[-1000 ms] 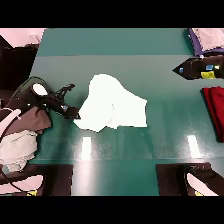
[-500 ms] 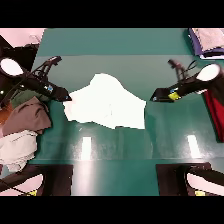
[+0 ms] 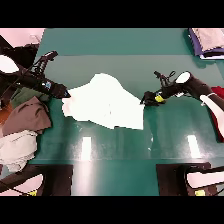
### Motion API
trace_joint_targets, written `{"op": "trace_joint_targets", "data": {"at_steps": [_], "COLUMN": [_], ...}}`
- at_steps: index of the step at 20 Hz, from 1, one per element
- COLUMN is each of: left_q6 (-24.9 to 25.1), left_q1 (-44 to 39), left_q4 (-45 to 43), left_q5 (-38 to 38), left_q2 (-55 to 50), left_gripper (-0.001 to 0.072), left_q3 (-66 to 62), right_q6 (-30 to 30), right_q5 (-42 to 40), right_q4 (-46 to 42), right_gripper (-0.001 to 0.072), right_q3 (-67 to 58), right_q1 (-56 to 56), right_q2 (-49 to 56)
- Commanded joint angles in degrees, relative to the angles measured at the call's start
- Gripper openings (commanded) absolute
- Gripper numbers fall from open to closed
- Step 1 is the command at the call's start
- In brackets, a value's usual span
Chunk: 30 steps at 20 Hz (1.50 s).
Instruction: Fold the shirts.
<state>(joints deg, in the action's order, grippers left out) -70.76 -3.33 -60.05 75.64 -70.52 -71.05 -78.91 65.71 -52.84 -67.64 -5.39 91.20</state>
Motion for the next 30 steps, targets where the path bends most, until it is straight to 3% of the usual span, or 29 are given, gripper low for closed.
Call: {"op": "trace_joint_targets", "data": {"at_steps": [1, 2, 5, 15, 21, 25, 30], "left_q6": [-0.4, -0.4, -2.4, -5.9, -6.4, -6.4, -6.2], "left_q1": [0.0, 0.0, 0.0, 0.0, 0.0, 0.0, 0.0], "left_q4": [0.1, 0.0, -5.0, -7.2, -7.1, -5.4, -6.1], "left_q5": [-0.2, -0.2, 1.2, 11.4, 7.0, 3.2, 4.6], "left_q2": [0.0, 0.0, 0.1, 1.9, 15.5, 21.9, 20.9], "left_gripper": [0.0022, 0.0021, 0.0021, 0.0021, 0.0021, 0.0021, 0.0021], "left_q3": [-0.1, -0.1, -5.1, -51.4, -51.5, -51.5, -43.1], "right_q6": [3.0, 3.7, 4.2, 2.8, 2.3, 1.8, 1.4], "right_q5": [-0.1, 0.5, 5.9, 7.3, 6.7, 4.4, 8.2], "right_q4": [0.8, 0.8, 0.1, 0.1, 0.2, 0.4, 9.8], "right_gripper": [0.0057, 0.0017, 0.0016, 0.0015, 0.0015, 0.0014, 0.0013], "right_q3": [-2.7, -3.6, -9.5, -39.7, -50.1, -48.8, -47.3], "right_q1": [-1.6, -2.1, -1.0, 12.6, 23.8, 36.7, 42.4], "right_q2": [2.1, 2.0, -0.2, -29.8, -41.0, -46.4, -42.9]}}
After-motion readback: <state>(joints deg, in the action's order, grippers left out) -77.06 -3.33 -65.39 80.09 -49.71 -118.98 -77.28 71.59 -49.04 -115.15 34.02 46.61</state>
